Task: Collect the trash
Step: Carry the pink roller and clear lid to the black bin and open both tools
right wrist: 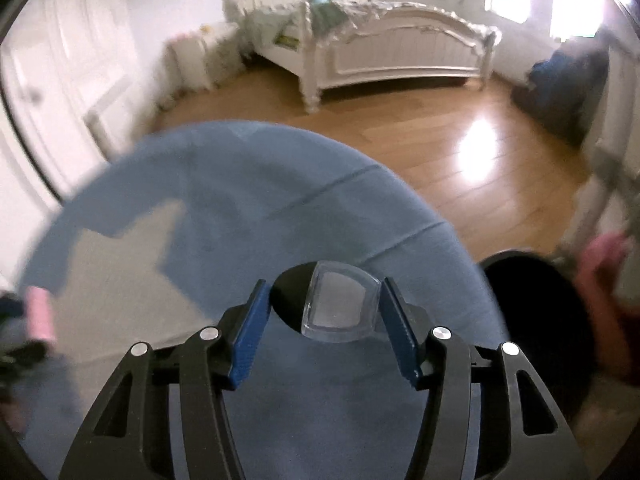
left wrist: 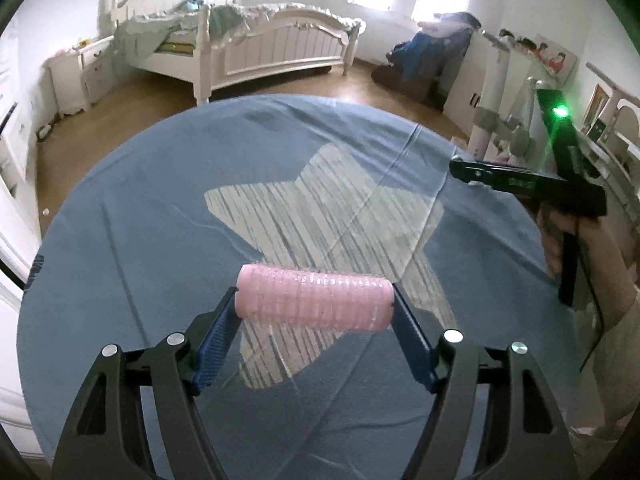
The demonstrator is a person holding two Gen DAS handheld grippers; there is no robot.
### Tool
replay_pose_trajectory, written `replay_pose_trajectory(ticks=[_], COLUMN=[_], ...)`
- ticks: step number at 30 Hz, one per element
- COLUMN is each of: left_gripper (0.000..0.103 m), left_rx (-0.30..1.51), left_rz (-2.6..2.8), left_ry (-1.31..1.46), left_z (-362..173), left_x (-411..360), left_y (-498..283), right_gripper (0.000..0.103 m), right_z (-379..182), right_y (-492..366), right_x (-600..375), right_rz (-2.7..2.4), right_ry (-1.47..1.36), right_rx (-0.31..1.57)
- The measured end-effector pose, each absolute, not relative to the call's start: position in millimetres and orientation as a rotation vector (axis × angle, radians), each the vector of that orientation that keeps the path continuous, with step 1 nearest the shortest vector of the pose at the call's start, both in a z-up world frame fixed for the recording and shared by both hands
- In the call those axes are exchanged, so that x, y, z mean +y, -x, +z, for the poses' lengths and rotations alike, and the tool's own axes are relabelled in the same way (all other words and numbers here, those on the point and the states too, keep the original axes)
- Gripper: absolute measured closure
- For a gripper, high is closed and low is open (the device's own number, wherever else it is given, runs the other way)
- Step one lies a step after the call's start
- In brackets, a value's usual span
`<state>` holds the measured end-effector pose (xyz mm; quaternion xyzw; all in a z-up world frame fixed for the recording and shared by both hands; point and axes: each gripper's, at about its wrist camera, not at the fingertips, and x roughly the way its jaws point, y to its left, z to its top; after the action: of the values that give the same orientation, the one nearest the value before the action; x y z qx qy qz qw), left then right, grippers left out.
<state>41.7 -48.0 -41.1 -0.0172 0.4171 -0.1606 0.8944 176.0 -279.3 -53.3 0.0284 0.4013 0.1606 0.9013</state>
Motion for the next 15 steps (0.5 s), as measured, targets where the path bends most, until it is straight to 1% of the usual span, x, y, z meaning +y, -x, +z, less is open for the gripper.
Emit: replay_pose_trajectory(ticks=[3, 8, 11, 15], left_gripper=[0.031, 0.031, 0.031, 0.031], left_rx=[0.826, 0.787, 0.759, 0.734], left_rz=[-0.335, -0.395, -0.444, -0.54], left_ry=[0.037, 0.067, 0.071, 0.071], left_z=[-33.4, -11.8, 3.6, 24.0], left_x=[-52.3, -69.3, -90.4, -137.1], left_y=[-40.8, -51.1, -59.4, -74.6], right_gripper=[0.047, 0.047, 0.047, 0.047], right_z=[-37.7, -6.7, 9.4, 17.5], right_y=[-158.0, -131.9, -124.1, -106.6], right_x=[-286.7, -301.2, -318.7, -352.5], right_rz=[0.408, 0.447, 0.44, 0.38], right_ry=[-0.16, -0.235, -0.279, -0.333], right_rx=[0.775, 0.674, 0.625, 0.566])
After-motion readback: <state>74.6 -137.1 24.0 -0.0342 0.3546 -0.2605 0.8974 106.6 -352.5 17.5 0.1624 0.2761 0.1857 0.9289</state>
